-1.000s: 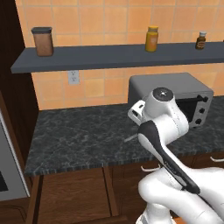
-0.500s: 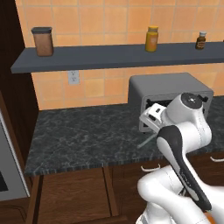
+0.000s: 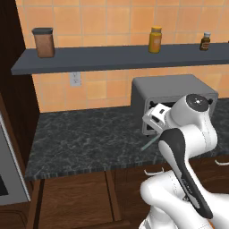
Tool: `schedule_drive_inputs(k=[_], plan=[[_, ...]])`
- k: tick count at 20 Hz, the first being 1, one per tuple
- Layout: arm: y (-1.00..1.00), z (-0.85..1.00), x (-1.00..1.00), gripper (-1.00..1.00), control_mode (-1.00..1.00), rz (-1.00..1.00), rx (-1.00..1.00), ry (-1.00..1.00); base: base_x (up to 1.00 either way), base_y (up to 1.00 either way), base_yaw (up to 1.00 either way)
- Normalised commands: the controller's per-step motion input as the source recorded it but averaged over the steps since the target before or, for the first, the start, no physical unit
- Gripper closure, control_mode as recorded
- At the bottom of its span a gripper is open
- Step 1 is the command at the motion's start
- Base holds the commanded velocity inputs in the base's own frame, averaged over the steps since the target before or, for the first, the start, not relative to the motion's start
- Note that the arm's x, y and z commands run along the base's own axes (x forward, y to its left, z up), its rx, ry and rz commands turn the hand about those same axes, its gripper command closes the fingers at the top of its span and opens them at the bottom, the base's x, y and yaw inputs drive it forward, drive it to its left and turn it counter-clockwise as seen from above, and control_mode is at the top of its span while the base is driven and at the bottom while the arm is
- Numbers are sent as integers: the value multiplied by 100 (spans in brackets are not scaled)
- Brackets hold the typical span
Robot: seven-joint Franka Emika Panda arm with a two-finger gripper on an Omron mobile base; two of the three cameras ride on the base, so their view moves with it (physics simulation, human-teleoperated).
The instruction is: Take a straw from the drawer in front and place it inside the glass cup on the dining counter.
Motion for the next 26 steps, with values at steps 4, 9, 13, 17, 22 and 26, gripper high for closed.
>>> schedule_drive_inputs(k=[4,9,13,17,22,26], plan=[[0,0,-6,100,100,0,1,-3,-19,-2,-14],[0,0,0,100,100,0,0,0,-8,-28,-40],[0,0,0,100,100,0,0,0,-1,-38,-58],[0,0,0,100,100,0,0,0,0,-34,-69],[0,0,0,100,100,0,0,0,0,-30,-73],[0,0,0,100,100,0,0,0,0,-43,-68]])
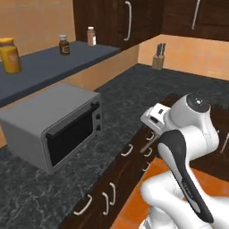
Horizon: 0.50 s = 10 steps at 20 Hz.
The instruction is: Take a straw from the drawer in front and place it inside the glass cup on the dining counter.
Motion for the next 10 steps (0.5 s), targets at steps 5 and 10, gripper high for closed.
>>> schedule_drive_inputs(k=[5,10], plan=[[0,0,0,100,100,0,0,0,8,-93,-51],[0,0,0,100,100,0,0,0,10,-100,-40]])
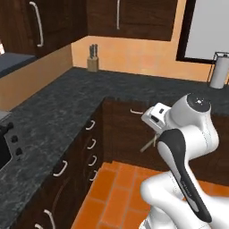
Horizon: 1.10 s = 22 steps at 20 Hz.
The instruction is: Take a straw from the drawer in front and place it inside the glass cup on the dining counter.
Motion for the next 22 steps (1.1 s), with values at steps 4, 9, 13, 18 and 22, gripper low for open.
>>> schedule_drive_inputs(k=[4,9,13,18,22], plan=[[0,0,0,100,100,0,0,0,19,-100,-39],[0,0,0,100,100,0,0,0,16,-100,-39],[0,0,0,100,100,0,0,0,17,-100,-50],[0,0,0,100,100,0,0,0,12,-91,-56],[0,0,0,100,100,0,0,0,0,-81,-57]])
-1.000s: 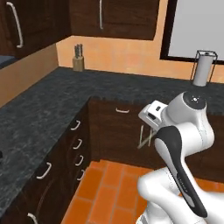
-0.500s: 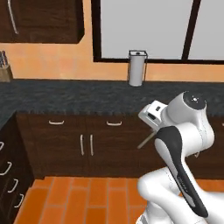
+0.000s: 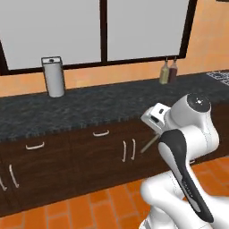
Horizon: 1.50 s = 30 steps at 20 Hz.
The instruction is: Take a straw from the drawer in front and place it inside the glass cup on the dining counter.
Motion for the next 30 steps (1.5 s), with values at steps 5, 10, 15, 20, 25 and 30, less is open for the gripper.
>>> schedule_drive_inputs(k=[5,10,15,20,25,30], plan=[[0,0,0,100,100,0,0,0,9,-81,-58],[0,0,0,100,100,0,0,0,50,-61,-63],[0,0,0,100,100,0,0,0,60,-49,-63],[0,0,0,100,100,0,0,0,66,-48,-61],[0,0,0,100,100,0,0,0,83,-30,-56],[0,0,0,100,100,0,0,0,100,3,-45]])
